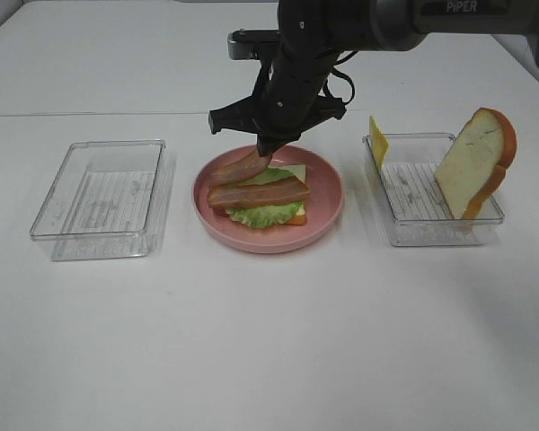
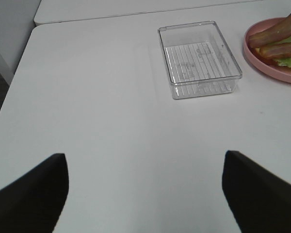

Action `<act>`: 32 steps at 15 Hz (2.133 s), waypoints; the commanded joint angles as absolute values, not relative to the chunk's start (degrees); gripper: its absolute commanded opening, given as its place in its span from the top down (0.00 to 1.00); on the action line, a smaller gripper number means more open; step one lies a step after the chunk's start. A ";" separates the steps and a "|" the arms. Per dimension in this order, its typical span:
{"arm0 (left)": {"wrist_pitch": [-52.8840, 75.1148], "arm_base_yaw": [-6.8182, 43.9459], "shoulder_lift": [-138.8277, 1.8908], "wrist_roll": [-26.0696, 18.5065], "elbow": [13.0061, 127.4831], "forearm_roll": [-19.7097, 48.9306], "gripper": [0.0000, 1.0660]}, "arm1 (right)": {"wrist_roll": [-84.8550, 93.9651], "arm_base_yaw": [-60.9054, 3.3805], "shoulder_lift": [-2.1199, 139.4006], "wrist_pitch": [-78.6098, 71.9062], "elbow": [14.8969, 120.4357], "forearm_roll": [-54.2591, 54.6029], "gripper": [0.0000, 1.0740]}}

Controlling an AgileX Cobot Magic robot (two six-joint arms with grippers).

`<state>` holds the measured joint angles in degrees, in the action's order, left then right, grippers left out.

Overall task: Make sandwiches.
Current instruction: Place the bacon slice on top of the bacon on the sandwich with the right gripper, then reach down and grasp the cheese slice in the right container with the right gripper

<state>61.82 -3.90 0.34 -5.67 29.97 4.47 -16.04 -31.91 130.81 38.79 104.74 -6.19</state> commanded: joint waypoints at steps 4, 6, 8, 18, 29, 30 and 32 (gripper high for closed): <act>61.65 -4.01 1.03 -5.79 29.85 4.41 0.26 | -16.67 -31.74 130.92 42.51 105.08 -11.80 1.00; 61.65 -4.01 1.03 -5.79 29.85 4.41 0.26 | -16.67 -31.80 130.92 43.20 105.08 -10.83 1.00; 61.65 -4.01 1.03 -5.79 29.85 4.41 0.26 | -16.67 -31.80 130.92 43.66 105.08 -9.80 1.00; 61.65 -4.01 1.03 -5.79 29.85 4.41 0.26 | -8.19 -31.80 128.51 68.75 117.34 -12.95 0.16; 61.65 -4.01 1.03 -5.79 29.85 4.41 0.26 | -4.41 -20.86 118.66 76.03 122.10 -8.08 0.16; 61.65 -4.01 1.03 -5.79 29.85 4.41 0.26 | -4.24 -19.65 119.00 75.63 120.66 -8.14 0.16; 61.65 -4.01 1.03 -5.79 29.85 4.41 0.26 | -4.30 -18.96 119.58 73.91 118.37 -8.19 0.16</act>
